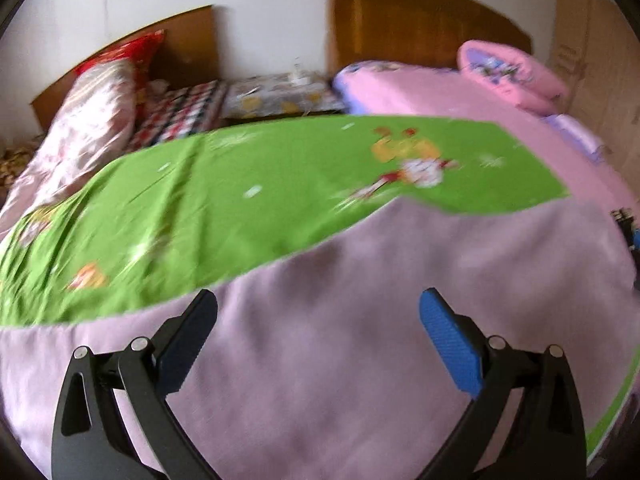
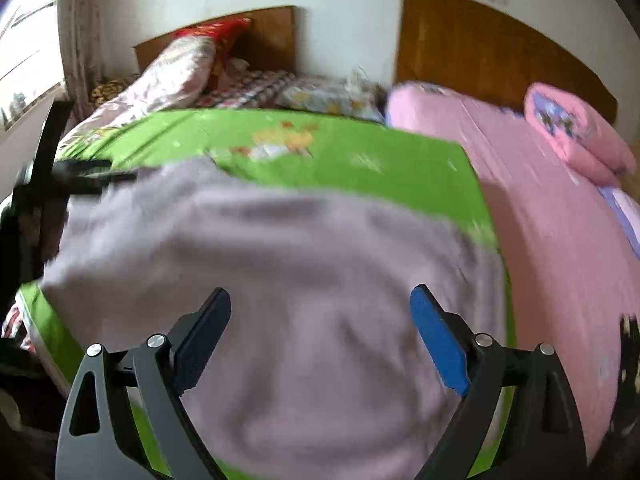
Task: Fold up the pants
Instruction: 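Move the left tool over the pants toward the ribbed cuff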
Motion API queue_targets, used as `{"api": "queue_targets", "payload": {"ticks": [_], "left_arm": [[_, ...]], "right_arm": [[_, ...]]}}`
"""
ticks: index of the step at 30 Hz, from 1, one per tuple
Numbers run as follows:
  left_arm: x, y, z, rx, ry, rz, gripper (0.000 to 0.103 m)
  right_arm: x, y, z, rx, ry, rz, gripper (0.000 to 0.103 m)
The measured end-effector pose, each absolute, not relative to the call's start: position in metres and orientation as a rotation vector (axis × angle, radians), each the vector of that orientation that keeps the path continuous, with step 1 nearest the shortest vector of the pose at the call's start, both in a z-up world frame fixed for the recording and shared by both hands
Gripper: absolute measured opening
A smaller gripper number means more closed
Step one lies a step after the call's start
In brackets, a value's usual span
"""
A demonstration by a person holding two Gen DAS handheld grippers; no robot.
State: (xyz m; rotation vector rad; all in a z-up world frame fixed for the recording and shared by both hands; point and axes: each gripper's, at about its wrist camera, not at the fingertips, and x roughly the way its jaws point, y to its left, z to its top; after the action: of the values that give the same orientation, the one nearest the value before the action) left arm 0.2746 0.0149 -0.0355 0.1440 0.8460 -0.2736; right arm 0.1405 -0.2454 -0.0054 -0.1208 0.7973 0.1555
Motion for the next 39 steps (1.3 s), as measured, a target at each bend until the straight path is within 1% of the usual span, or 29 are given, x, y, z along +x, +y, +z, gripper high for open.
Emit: {"api": "queue_targets", "payload": {"ticks": [4, 6, 9, 10, 12, 16, 18, 21, 24, 26, 30, 33, 37, 39], "left_arm": [[0.272, 0.042, -0.055, 0.095, 0.905, -0.226, 0.101], [0.275, 0.047, -0.066, 0.082, 0.926, -0.221, 0.101], [0.276, 0.049, -0.067, 0.076, 0.925, -0.220, 0.101], [0.277, 0.049, -0.068, 0.080, 0.934, -0.219, 0.101], [0.276, 0.046, -0.068, 0.084, 0.936, -0.219, 0.101], [0.279, 0.045, -0.070, 0.086, 0.941, -0.218, 0.101], [0.278, 0.044, -0.071, 0.085, 0.940, -0.218, 0.101], [0.279, 0.045, -0.070, 0.080, 0.941, -0.221, 0.101], [0.281, 0.045, -0.071, 0.079, 0.941, -0.220, 0.101], [0.281, 0.044, -0.071, 0.086, 0.942, -0.216, 0.101], [0.281, 0.043, -0.072, 0.090, 0.943, -0.214, 0.101], [0.281, 0.043, -0.071, 0.086, 0.944, -0.217, 0.101], [0.263, 0.066, -0.049, -0.001, 0.902, -0.196, 0.101], [0.247, 0.093, -0.033, -0.033, 0.845, -0.191, 0.101]], "right_arm": [[0.187, -0.210, -0.012, -0.169, 0.804, 0.212, 0.088], [0.210, -0.206, -0.033, -0.177, 0.870, 0.188, 0.088], [0.224, -0.221, -0.065, -0.184, 0.986, 0.110, 0.088], [0.224, -0.229, -0.072, -0.163, 1.004, 0.104, 0.090], [0.218, -0.255, -0.077, -0.018, 0.983, 0.151, 0.091], [0.217, -0.251, -0.078, -0.044, 0.979, 0.146, 0.092], [0.215, -0.257, -0.076, -0.007, 0.976, 0.159, 0.092], [0.206, -0.252, -0.061, -0.043, 0.978, 0.063, 0.091], [0.184, -0.252, -0.052, -0.049, 0.959, 0.082, 0.091], [0.176, -0.258, -0.063, -0.080, 1.001, 0.036, 0.092], [0.163, -0.277, -0.076, -0.035, 0.914, 0.089, 0.092], [0.163, -0.273, -0.075, -0.069, 0.917, 0.068, 0.092], [0.162, -0.259, -0.060, -0.158, 1.018, -0.078, 0.092], [0.159, -0.248, -0.042, -0.223, 0.979, -0.128, 0.092]]}}
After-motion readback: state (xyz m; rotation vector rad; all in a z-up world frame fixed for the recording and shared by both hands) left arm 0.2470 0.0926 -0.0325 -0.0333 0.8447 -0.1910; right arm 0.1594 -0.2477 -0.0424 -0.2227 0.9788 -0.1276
